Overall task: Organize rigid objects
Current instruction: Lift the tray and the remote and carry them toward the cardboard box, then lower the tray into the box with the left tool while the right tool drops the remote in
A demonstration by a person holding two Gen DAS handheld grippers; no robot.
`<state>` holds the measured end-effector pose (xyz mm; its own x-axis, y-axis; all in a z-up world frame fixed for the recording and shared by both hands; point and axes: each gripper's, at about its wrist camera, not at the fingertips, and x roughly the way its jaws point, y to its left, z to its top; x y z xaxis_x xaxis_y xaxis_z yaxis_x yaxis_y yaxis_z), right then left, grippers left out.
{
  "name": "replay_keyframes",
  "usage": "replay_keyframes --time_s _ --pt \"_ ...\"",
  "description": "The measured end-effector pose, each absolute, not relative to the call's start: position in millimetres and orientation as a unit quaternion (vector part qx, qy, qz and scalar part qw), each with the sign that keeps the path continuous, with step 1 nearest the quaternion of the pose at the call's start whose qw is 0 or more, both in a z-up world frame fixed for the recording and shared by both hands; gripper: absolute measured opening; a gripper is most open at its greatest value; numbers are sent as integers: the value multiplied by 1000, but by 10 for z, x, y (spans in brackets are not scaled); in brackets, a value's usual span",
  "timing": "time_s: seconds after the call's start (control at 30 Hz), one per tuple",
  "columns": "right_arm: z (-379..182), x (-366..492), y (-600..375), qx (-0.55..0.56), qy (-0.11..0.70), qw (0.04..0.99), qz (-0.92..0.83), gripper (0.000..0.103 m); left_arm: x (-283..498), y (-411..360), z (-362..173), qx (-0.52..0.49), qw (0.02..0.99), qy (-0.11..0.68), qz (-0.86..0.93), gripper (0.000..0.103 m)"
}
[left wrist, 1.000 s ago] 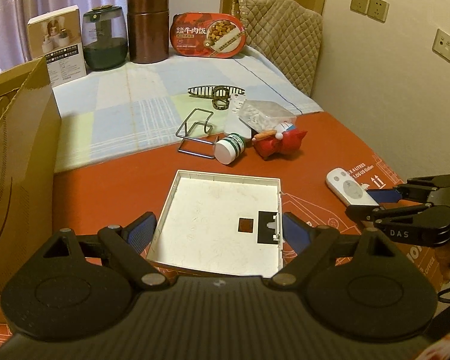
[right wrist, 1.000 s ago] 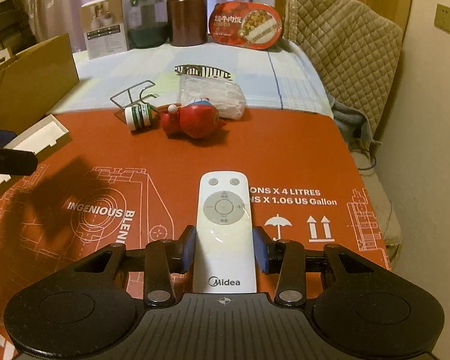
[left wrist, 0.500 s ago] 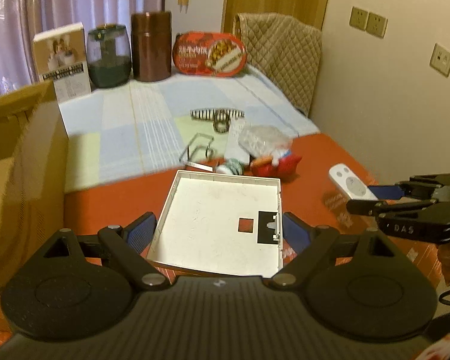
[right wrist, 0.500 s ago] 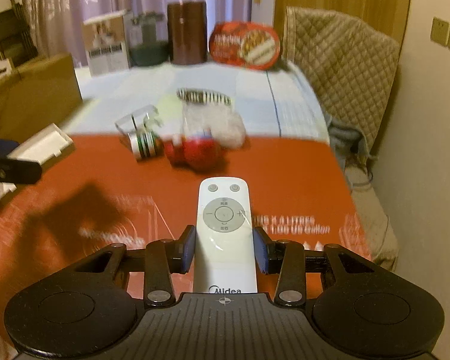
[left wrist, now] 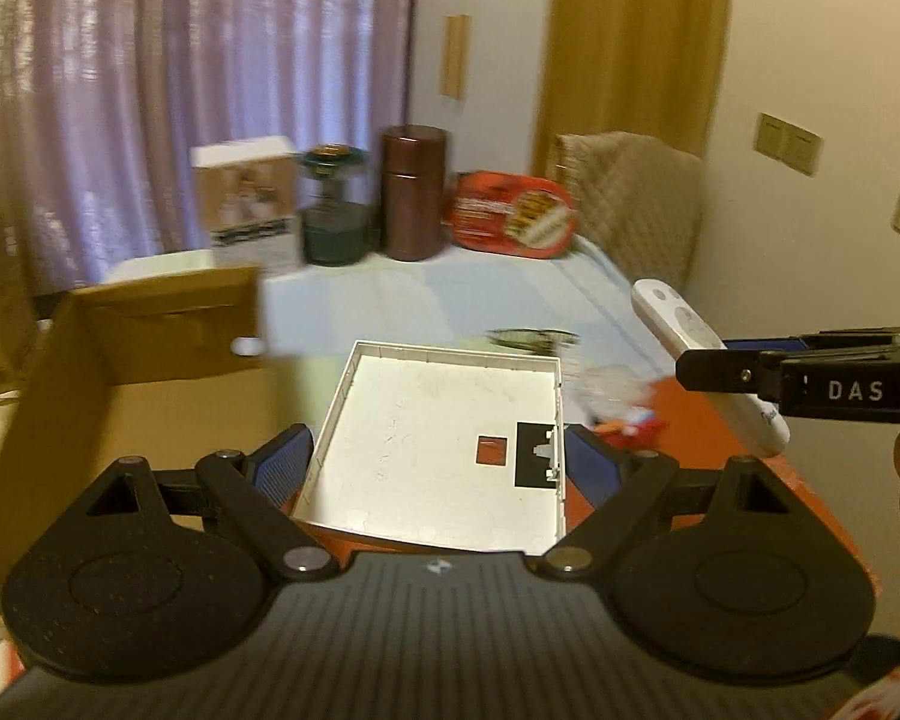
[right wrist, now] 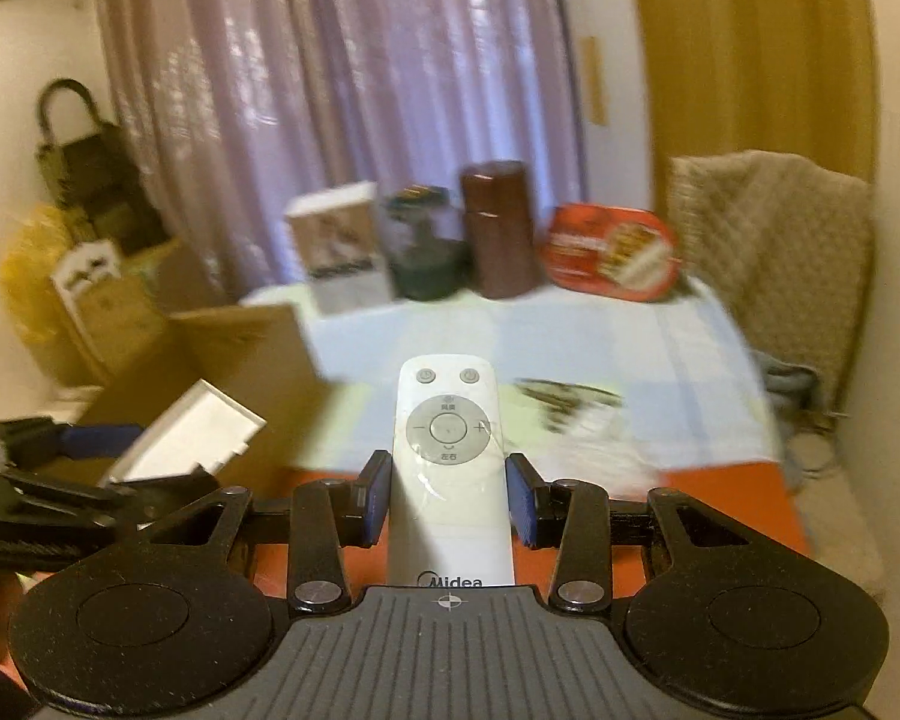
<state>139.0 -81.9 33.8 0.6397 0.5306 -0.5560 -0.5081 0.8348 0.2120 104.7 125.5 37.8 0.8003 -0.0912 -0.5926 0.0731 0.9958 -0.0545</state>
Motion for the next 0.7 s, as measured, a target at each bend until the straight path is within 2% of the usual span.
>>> replay_keyframes --time_s 0.43,0.7 --pt "226 1268 814 19 357 848 391 37 797 2646 444 -9 938 340 61 87" --pt "25 1359 1261 21 388 835 389 37 825 2916 280 -22 935 347 64 87"
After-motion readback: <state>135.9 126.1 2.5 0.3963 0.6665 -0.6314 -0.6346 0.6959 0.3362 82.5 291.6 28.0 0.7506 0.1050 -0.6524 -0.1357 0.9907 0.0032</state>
